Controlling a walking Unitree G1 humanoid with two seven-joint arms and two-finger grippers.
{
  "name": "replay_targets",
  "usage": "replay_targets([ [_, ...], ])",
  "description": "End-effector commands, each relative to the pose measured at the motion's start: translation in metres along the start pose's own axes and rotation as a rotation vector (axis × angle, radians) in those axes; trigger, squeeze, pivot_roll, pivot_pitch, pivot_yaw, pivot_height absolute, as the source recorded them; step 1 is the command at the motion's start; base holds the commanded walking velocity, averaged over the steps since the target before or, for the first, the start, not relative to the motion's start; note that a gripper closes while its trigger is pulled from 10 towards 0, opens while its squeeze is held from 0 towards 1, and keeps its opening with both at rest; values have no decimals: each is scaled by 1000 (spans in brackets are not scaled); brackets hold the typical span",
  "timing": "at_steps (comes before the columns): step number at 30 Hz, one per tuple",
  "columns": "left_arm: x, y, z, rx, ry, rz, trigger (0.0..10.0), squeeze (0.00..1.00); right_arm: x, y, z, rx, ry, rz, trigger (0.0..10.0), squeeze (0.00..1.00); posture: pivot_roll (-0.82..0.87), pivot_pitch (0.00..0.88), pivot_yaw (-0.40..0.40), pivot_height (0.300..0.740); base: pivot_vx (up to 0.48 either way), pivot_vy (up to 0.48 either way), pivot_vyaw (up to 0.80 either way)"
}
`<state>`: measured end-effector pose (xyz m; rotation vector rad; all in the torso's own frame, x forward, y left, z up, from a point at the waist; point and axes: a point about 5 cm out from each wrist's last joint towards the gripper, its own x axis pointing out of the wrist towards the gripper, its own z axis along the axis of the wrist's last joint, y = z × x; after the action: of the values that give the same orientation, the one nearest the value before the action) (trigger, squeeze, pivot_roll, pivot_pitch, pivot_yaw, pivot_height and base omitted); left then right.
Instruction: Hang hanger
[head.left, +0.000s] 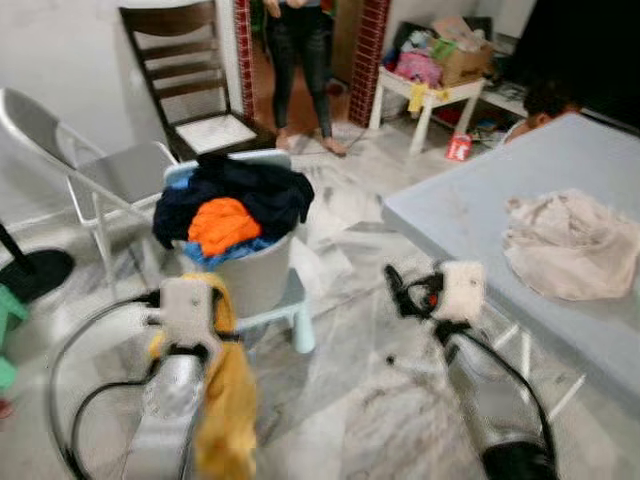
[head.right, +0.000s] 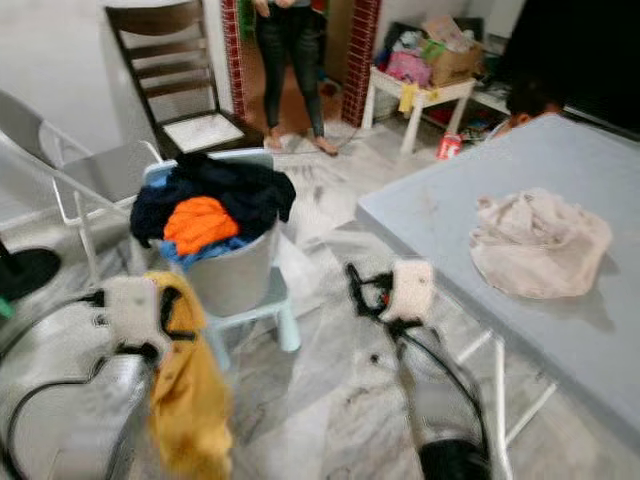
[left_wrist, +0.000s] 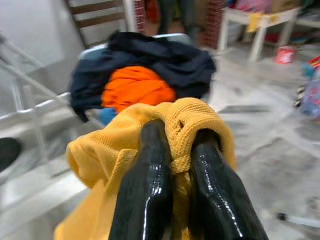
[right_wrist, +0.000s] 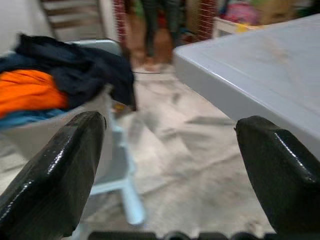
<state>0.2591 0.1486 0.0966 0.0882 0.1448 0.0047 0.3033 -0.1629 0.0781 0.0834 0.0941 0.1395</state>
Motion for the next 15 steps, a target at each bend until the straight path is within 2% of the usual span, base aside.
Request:
replay_targets([
  [1,1,7,8,16,-41,22,10000,0,3,6,5,2,-19,16,10000,0,55,0,-27,740,0,394,0],
  [8,2,8,8,21,-44,26,10000,0,3,6,4,1,-19,14,10000,0,51,0,-25,740,0,357,0],
  [10,2,7,10,17,-66,3,10000,0,3,6,4,1,-18,14,10000,0,50,0,-26,740,0,0,0],
  [15,3,17,12,-73,-69,57,10000,0,3,5,4,-3,-16,16,10000,0,45,0,-29,740,0,0,0],
])
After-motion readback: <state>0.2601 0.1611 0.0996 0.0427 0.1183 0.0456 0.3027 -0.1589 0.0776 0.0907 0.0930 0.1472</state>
